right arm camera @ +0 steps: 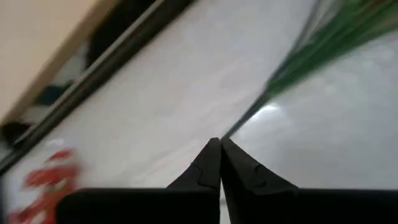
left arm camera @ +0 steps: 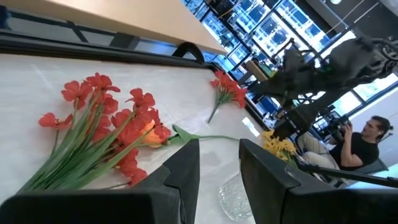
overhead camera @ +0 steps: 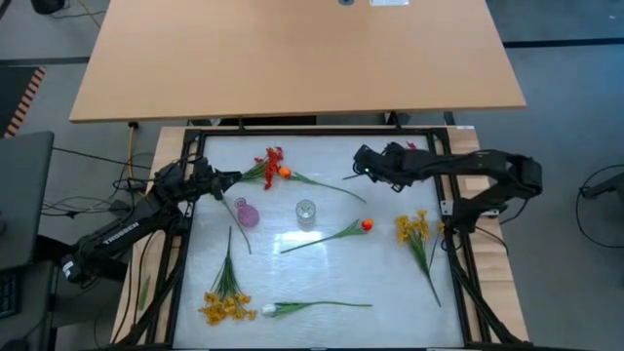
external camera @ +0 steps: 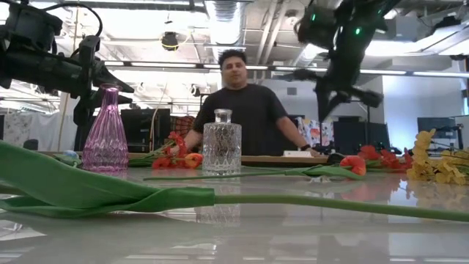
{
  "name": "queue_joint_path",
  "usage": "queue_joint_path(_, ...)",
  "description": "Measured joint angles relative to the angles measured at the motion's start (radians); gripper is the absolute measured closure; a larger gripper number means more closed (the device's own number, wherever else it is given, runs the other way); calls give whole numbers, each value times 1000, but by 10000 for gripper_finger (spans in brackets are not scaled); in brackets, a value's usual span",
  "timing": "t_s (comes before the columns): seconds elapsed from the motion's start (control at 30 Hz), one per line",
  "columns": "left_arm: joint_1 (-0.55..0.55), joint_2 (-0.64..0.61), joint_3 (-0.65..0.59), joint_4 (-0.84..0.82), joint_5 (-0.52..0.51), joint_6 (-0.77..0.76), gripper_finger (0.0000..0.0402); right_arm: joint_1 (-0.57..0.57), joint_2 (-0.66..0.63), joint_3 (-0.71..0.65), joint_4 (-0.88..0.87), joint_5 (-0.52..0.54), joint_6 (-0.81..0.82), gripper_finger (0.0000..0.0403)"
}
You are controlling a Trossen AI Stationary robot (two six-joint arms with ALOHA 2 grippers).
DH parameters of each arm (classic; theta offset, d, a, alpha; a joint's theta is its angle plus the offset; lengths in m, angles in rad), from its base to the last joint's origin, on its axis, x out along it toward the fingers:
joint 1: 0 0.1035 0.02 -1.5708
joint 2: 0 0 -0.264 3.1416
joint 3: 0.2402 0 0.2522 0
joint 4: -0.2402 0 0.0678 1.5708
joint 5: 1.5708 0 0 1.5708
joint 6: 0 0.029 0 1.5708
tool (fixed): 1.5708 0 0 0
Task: Sort flowers into vase by color
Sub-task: Put the right red flowers into the violet vase
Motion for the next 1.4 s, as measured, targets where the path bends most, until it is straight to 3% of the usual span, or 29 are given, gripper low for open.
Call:
queue_joint_path(0.33, 0, 0, 0, -27, 45, -23, 301, -107, 144, 0, 12, -20, 75, 236)
queue_joint_path(0.5, -1, 0, 1, -63, 73, -35, 301, -147, 215, 0, 16, -103, 120, 173)
queue_joint_path(0.7, -1, 0, 1, -91, 75, -35, 301, -152, 290, 0, 11, -92, 257, 152)
queue_joint_path(0.97, -1, 0, 1, -99, 81, -54, 301, -156, 355, 5, 35, -55, 371, 188)
queue_joint_path(1.3, -1, 0, 1, -109, 81, -77, 301, -167, 353, 0, 44, -13, 379, 368)
queue_joint_path(1.4, -1, 0, 1, -109, 81, -88, 301, -151, 326, -2, 50, 34, 328, 383)
